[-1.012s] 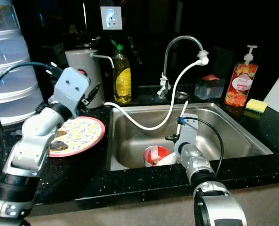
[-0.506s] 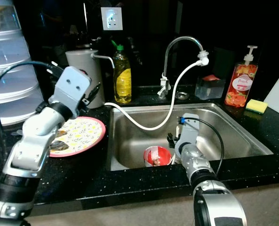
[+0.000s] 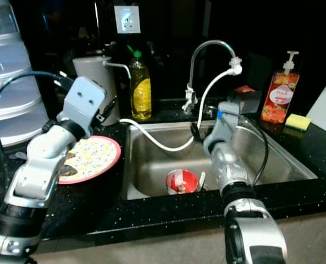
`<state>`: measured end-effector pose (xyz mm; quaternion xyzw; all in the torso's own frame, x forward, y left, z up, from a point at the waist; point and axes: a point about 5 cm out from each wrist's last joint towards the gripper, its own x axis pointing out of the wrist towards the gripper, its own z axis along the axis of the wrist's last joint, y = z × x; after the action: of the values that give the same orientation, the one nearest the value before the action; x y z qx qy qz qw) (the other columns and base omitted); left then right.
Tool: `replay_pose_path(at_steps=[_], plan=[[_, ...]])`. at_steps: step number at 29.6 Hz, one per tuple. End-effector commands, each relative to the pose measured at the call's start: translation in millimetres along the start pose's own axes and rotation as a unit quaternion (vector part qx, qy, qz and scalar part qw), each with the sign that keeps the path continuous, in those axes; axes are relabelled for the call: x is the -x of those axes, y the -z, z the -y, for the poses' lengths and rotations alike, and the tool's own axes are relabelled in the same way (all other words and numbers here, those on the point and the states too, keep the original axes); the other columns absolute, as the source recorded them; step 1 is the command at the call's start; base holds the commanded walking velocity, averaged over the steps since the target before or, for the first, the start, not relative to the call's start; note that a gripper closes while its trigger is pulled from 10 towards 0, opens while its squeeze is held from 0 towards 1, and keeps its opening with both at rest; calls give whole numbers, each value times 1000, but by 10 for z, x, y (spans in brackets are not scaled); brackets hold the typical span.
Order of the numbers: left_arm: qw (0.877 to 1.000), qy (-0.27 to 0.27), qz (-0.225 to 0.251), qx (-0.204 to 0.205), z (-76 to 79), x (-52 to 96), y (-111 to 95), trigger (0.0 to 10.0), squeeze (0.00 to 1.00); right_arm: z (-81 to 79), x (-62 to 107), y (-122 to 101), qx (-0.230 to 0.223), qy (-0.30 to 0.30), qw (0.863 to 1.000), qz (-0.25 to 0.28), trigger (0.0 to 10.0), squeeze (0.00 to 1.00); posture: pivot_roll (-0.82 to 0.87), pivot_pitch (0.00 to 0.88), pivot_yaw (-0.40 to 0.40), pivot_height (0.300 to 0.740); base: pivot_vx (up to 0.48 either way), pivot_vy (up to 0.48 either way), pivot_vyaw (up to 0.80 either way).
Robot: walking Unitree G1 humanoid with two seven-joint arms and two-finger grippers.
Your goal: Kitchen organization
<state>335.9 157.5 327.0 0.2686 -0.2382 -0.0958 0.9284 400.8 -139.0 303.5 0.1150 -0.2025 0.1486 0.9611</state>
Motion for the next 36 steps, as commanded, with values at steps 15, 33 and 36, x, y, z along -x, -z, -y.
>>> replay_pose_path(at_steps=[15,33,36], plan=[[996,-39,-40,66,-107,6,142,10000,0,-323,111,-88,-9,-70,997,15,10000,0,7,34,-29,740,0,0,0],[975,-117,-170,84,-376,10,528,10000,0,-262,185,-127,2,-54,999,2,10000,0,3,23,-22,740,0,0,0],[966,-124,-210,81,-364,40,645,10000,0,-269,194,-117,2,-55,999,0,10000,0,1,18,-22,740,0,0,0]])
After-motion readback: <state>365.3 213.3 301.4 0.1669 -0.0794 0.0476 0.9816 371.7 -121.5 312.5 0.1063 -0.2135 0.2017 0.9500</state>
